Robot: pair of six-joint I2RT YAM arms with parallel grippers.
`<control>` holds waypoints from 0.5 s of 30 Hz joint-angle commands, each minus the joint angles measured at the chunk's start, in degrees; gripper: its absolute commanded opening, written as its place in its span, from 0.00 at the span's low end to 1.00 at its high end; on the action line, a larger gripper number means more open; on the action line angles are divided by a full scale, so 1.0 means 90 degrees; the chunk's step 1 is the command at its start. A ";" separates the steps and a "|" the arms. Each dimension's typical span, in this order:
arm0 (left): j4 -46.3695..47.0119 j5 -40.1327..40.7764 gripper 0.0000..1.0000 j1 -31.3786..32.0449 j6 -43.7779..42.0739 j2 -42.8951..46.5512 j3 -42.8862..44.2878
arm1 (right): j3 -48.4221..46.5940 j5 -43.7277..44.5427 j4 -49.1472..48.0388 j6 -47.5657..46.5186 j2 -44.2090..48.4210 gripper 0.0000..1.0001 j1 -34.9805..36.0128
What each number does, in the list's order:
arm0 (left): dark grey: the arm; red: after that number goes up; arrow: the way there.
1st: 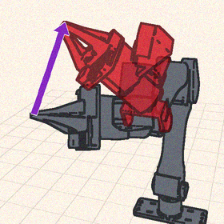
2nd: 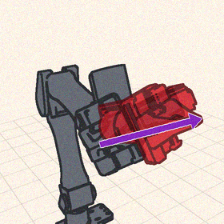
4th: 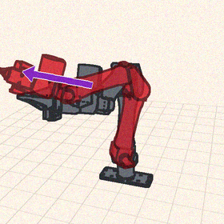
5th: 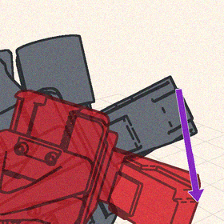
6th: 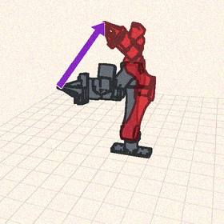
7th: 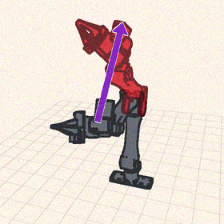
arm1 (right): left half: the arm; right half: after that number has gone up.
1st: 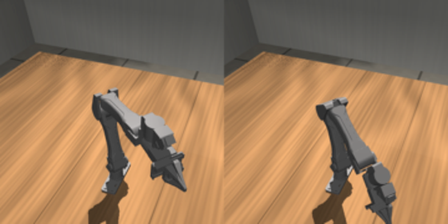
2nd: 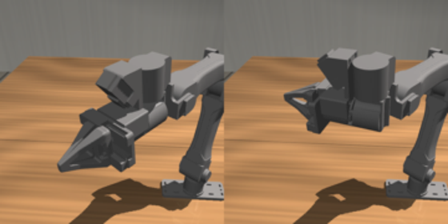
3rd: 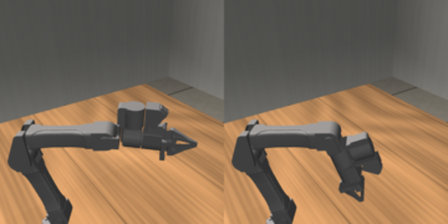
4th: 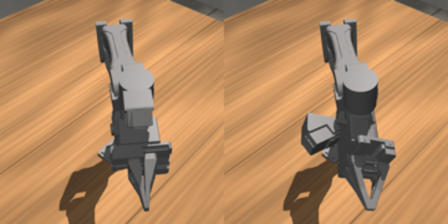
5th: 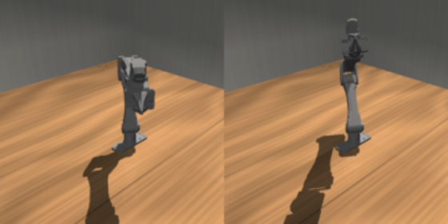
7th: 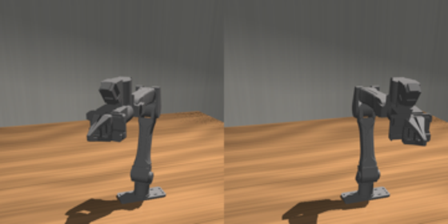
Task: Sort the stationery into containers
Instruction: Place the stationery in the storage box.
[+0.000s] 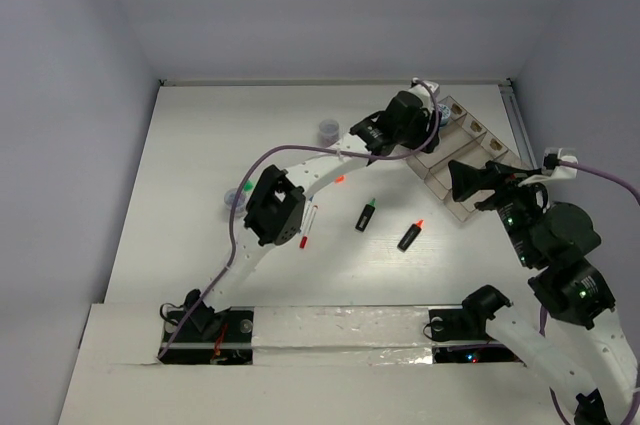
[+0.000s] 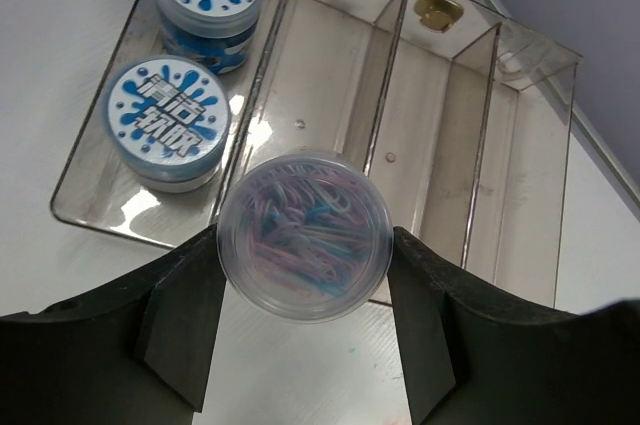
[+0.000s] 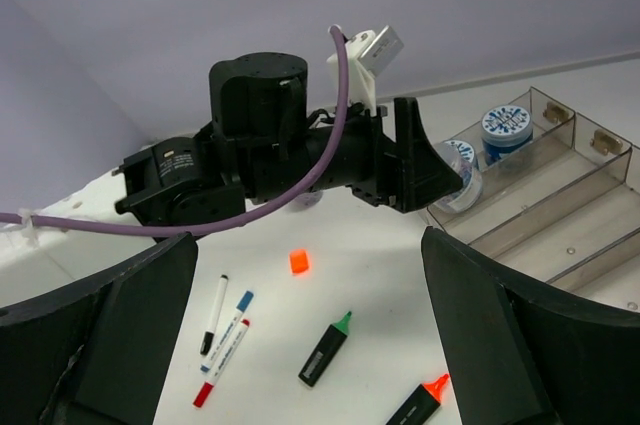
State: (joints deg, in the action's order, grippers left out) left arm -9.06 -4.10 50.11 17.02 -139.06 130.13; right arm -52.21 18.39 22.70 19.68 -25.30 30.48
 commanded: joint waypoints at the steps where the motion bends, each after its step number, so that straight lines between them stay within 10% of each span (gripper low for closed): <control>1: 0.0469 -0.0092 0.07 0.0038 0.0004 -0.0066 0.0395 | 0.0000 -0.0227 -0.0149 -0.0087 -0.0040 0.99 0.0051; 15: 0.0255 0.0182 0.10 0.0097 -0.0289 -0.0427 0.0522 | 0.0078 -0.0413 -0.0217 -0.0058 -0.0128 0.99 0.0051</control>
State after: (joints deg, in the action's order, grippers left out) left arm -8.95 -3.68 50.68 15.92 -143.31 132.27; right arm -51.57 15.64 22.61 19.68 -25.85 30.48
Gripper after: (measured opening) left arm 0.556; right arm 0.993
